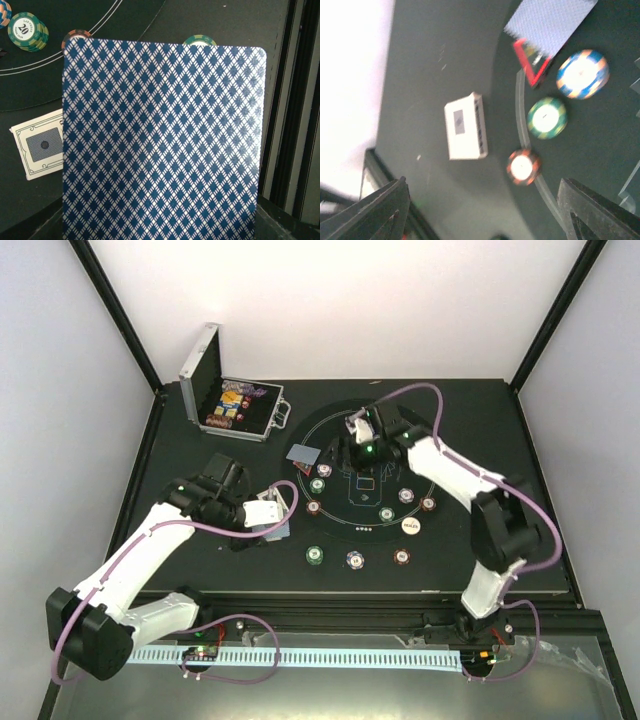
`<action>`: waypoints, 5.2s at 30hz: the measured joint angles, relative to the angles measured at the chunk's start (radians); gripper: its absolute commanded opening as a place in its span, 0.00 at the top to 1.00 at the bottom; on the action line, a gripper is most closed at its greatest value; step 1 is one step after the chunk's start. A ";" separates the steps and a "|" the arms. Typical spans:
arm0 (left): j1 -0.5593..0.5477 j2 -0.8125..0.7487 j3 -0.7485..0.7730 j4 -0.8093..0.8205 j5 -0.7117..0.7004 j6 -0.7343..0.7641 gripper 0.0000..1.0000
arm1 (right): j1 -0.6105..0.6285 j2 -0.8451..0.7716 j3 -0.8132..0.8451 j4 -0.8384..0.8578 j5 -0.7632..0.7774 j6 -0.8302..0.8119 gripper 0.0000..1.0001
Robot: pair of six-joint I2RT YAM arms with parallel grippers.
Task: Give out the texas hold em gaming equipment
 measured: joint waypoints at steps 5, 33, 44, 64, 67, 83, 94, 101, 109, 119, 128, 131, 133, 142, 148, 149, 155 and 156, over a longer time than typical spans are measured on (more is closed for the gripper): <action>0.004 0.006 0.005 0.000 0.010 0.000 0.99 | 0.105 -0.256 -0.385 0.288 -0.080 0.161 0.13; 0.004 0.011 0.016 -0.002 0.030 -0.001 0.99 | 0.425 -0.129 -0.490 0.835 -0.133 0.531 0.12; 0.008 0.011 0.017 -0.005 0.031 -0.001 0.98 | 0.430 -0.078 -0.465 0.832 -0.132 0.532 0.30; 0.009 0.011 0.017 -0.009 0.029 -0.001 0.98 | 0.394 -0.218 -0.515 0.712 -0.111 0.436 0.77; 0.009 0.011 0.017 -0.009 0.028 -0.001 0.98 | 0.390 -0.239 -0.504 0.670 -0.102 0.412 0.82; 0.010 0.011 0.017 -0.008 0.027 -0.001 0.98 | 0.299 -0.312 -0.478 0.446 -0.094 0.314 0.87; 0.011 0.011 0.017 -0.006 0.027 0.000 0.98 | 0.174 -0.360 -0.471 0.335 -0.121 0.244 0.87; 0.011 0.011 0.017 -0.006 0.027 0.000 0.98 | 0.005 -0.345 -0.369 0.262 -0.156 0.169 0.93; 0.017 0.011 0.017 -0.006 0.026 0.005 0.98 | -0.189 -0.035 -0.118 0.235 -0.196 0.111 0.99; 0.019 0.011 0.034 -0.014 0.015 0.009 0.98 | -0.319 0.367 0.280 0.145 -0.201 0.097 0.99; 0.022 0.011 0.058 -0.028 0.010 0.009 0.98 | -0.380 0.606 0.583 0.072 -0.120 0.102 0.88; 0.024 0.011 0.058 -0.034 0.008 0.009 0.98 | -0.377 0.644 0.620 0.035 -0.090 0.097 0.66; 0.025 0.011 0.058 -0.037 0.008 0.009 0.98 | -0.376 0.648 0.628 0.011 -0.063 0.097 0.52; 0.025 0.011 0.058 -0.046 0.008 0.008 0.98 | -0.372 0.489 0.592 -0.081 0.124 0.029 0.35; 0.025 0.011 0.058 -0.047 0.009 0.008 0.98 | -0.366 0.156 0.303 -0.023 0.153 0.018 0.16; 0.025 0.011 0.058 -0.047 0.009 0.008 0.98 | -0.359 0.090 0.219 0.008 0.147 0.023 0.14; 0.025 0.011 0.058 -0.046 0.010 0.008 0.98 | -0.194 -0.260 -0.282 0.180 0.040 0.104 0.02; 0.025 0.011 0.058 -0.046 0.011 0.008 0.98 | -0.151 -0.301 -0.350 0.211 0.022 0.126 0.02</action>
